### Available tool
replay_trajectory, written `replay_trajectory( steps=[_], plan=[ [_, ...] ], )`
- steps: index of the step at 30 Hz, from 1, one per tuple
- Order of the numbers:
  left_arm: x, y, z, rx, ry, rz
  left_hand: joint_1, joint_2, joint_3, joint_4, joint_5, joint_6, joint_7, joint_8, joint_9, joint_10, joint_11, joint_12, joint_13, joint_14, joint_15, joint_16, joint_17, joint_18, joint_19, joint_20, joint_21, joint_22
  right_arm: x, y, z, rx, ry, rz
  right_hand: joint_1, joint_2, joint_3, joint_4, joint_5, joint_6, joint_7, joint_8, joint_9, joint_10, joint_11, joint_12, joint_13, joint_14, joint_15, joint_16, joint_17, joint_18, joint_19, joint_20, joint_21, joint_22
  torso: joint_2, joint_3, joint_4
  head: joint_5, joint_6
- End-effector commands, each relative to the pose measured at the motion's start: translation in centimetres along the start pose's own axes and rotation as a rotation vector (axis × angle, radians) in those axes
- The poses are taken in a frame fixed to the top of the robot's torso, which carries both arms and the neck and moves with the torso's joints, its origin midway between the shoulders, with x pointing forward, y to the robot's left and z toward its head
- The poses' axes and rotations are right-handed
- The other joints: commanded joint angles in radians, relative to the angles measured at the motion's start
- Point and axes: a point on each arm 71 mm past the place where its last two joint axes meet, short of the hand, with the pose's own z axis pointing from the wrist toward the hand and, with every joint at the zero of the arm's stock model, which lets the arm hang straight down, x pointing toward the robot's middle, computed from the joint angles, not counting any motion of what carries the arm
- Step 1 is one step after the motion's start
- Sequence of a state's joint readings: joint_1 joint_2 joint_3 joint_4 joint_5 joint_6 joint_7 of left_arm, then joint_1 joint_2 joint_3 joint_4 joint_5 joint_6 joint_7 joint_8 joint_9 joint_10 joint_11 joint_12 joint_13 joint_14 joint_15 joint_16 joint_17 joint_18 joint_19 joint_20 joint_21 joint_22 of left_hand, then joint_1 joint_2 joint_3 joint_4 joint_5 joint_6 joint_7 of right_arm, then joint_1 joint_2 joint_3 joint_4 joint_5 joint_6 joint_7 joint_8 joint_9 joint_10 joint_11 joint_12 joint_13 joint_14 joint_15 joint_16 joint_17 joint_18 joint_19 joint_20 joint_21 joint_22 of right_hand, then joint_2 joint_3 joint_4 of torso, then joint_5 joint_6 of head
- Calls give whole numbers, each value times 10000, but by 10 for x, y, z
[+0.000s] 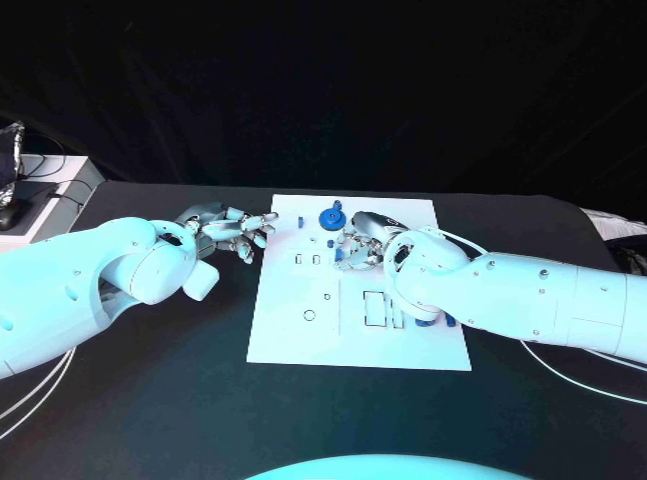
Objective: Assemble the parts on the task board
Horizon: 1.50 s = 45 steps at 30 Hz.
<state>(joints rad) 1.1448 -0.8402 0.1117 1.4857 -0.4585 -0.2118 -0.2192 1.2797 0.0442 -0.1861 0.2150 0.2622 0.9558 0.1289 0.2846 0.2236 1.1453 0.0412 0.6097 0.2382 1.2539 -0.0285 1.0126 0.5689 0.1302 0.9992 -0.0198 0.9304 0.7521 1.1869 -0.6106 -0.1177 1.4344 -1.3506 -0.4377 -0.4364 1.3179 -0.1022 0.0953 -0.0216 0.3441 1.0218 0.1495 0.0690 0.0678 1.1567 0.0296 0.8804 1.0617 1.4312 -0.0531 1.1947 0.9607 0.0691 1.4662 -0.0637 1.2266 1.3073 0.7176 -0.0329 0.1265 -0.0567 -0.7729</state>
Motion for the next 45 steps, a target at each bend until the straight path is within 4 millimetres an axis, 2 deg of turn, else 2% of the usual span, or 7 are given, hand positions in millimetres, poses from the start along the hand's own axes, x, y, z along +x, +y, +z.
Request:
replay_trajectory(
  steps=[1, 15, 18, 20, 26, 34, 45],
  plan=[
    [2, -1, 0, 55, 192, 131, 1, -90, -54, -31, 32, -59, 5, 59, -12, -59, -21, -1, -15, -10, 27, 48, 11, -74, 71, 5, -1, 11, -1, 2, -1, -268, -123, -45, -5, -131, -46, 39, -55, -133, 9, -37, -14, -89, 19, -19, -46, 13, 91, -33, 10, -6, 339, 72, -42, 1729, -6, -5, 4, -3, 0],
    [14, -6, 9, 71, 315, 1743, -146, -507, -111, -109, 0, 85, -93, -25, -205, 186, -121, 131, 52, 237, -69, 455, 217, -2, 188, -53, 316, 310, -27, -14, -19, -643, -1448, 1663, 653, -1027, -1047, 2171, -230, -1698, 252, -106, -61, -446, 229, 104, -655, -14, 254, -3, 41, 62, 336, 240, -64, 1725, -67, 49, -70, 51, 201],
    [20, -7, 12, -81, 454, 2236, -294, -536, -101, -29, 7, 474, -210, 77, -223, 421, -221, 278, 154, 391, -145, 586, 304, 26, 267, -90, 449, 408, -40, -21, -24, -821, -1667, 2450, 464, -707, -1079, 1833, -62, -529, 96, -12, 8, -424, 128, 201, -657, -22, 180, -82, -57, 78, 307, 194, -195, 1690, -102, 82, -112, 86, 237],
    [26, -9, 16, -308, 571, 2804, -440, -428, -57, 79, 43, 581, -303, 195, -51, 487, -290, 358, 257, 479, -205, 602, 347, 45, 306, -123, 534, 477, -52, -26, -28, -1104, -1854, 2879, 208, -242, -1138, 1589, 1498, 286, -194, 447, 151, -453, -65, 186, -681, -40, 42, -214, -219, 106, 264, 98, -424, 1629, -132, 118, -147, 122, 239],
    [41, -12, 28, -944, 972, 4125, -723, -516, 325, 432, 91, 246, -557, 1232, 1855, 479, -478, 1171, 1073, 684, -361, 711, 593, 13, 508, -231, 877, 853, -70, -42, -36, -1160, -2112, 3657, -466, 492, -1726, 427, 1752, 272, -412, 1433, 746, -427, -234, 133, -706, 7, -106, -321, -249, -10, 277, -131, -516, 1621, -172, 231, -250, 220, 274],
    [56, -20, 48, -1577, 1390, 5170, -918, -933, 1415, 605, 89, 233, -668, 1344, 3180, 434, -561, 1544, 1612, 782, -427, 772, 887, -50, 704, -291, 1224, 1284, -82, -63, -36, -395, -2460, 4050, -897, 614, -1855, 429, 2536, 95, -446, 1594, 1180, -407, -243, 121, -677, 16, -121, -336, -230, -13, 285, -149, -564, 1615, -174, 368, -380, 294, 304],
    [69, -35, 72, -2319, 1587, 6535, -1263, -1162, 1539, 666, 48, 373, -682, 733, 4122, 405, -554, 1451, 1922, 787, -409, 650, 1146, -53, 712, -276, 1250, 1429, -93, -76, -33, 299, -2771, 4177, -1211, 465, -1839, 577, 2604, -30, -424, 1504, 1535, -403, -220, 73, -672, 13, -109, -400, -278, 4, 276, -139, -680, 1590, -128, 375, -398, 357, 294]
  ],
)
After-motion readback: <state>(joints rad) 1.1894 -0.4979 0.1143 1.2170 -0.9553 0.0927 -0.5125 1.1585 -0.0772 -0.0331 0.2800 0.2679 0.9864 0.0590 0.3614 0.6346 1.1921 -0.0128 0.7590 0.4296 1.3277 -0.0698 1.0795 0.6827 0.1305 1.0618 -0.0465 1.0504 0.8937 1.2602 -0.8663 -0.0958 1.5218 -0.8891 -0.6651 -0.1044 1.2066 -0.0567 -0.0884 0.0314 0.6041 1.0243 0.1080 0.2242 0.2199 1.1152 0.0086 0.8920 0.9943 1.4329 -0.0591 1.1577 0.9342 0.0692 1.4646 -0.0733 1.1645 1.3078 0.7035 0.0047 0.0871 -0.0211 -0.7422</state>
